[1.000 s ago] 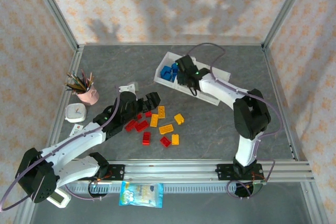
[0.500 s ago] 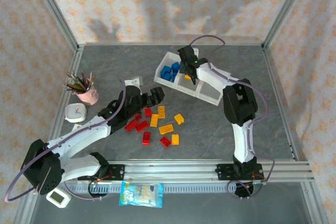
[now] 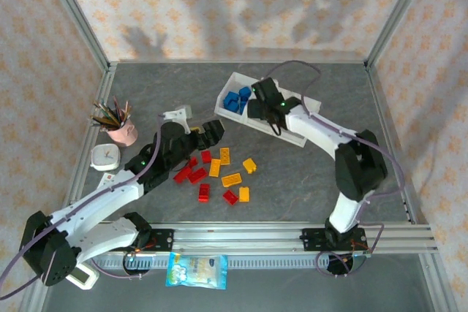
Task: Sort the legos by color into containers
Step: Place the lego in the container, then pick up the lego from the center of the table.
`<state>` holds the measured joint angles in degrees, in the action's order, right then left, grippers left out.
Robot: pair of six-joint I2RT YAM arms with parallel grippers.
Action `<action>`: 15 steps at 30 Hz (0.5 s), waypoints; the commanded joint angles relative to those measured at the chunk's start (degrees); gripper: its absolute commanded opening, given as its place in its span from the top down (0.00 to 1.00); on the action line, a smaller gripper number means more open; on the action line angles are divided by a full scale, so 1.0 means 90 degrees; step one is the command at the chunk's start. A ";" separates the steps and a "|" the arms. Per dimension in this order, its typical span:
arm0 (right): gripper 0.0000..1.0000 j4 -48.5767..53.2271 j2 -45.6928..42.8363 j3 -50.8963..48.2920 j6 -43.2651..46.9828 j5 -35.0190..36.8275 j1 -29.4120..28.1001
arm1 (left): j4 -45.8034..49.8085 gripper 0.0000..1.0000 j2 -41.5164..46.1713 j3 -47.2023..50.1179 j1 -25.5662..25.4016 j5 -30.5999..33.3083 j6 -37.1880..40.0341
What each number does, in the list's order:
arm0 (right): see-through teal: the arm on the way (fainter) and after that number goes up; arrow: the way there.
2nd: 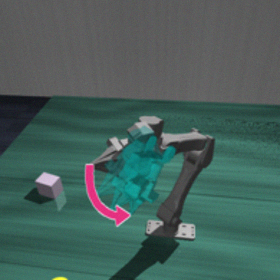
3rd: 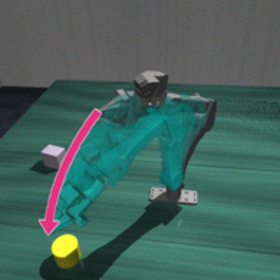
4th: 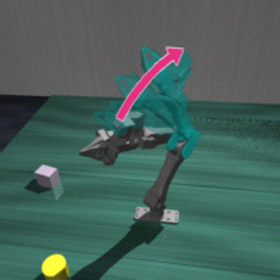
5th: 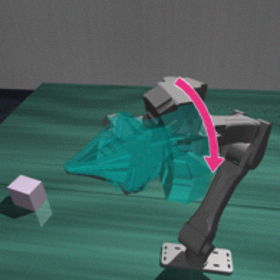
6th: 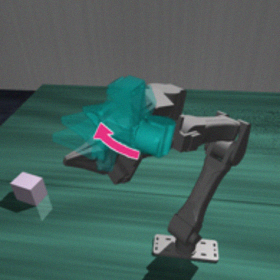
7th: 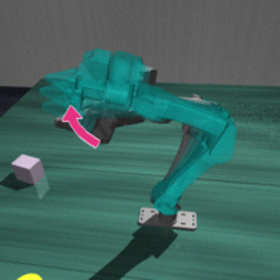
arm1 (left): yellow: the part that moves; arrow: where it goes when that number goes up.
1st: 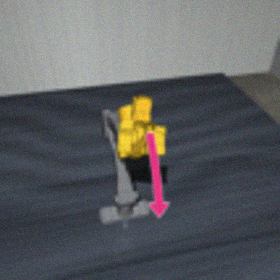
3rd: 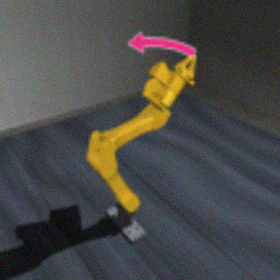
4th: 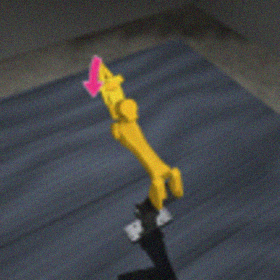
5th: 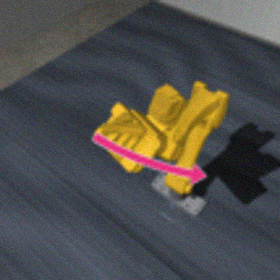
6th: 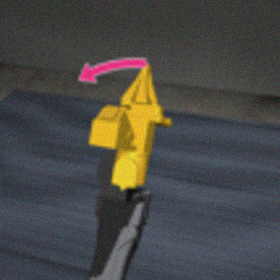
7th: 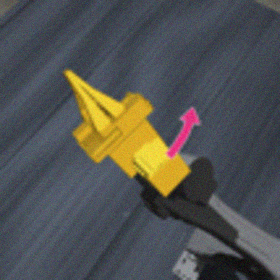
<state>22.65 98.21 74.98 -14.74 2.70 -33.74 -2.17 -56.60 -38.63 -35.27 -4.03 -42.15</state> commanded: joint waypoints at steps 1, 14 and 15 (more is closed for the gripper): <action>0.30 -0.0140 -0.0479 -0.0631 -0.0206 -0.0212 -0.0311 | 0.0423 0.01 0.0272 0.0265 -0.0037 -0.0003 -0.0091; 0.19 -0.0222 -0.1011 -0.2286 -0.1044 -0.0210 -0.1634 | 0.1059 0.01 0.1118 0.0877 -0.0031 0.0086 -0.0489; 0.18 -0.0213 -0.1003 -0.2344 -0.1067 -0.0175 -0.1669 | 0.1063 0.01 0.1167 0.0922 -0.0037 0.0096 -0.0523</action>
<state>20.97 90.85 55.31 -21.63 -0.08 -48.14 4.82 -47.53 -31.44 -35.27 -4.01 -45.34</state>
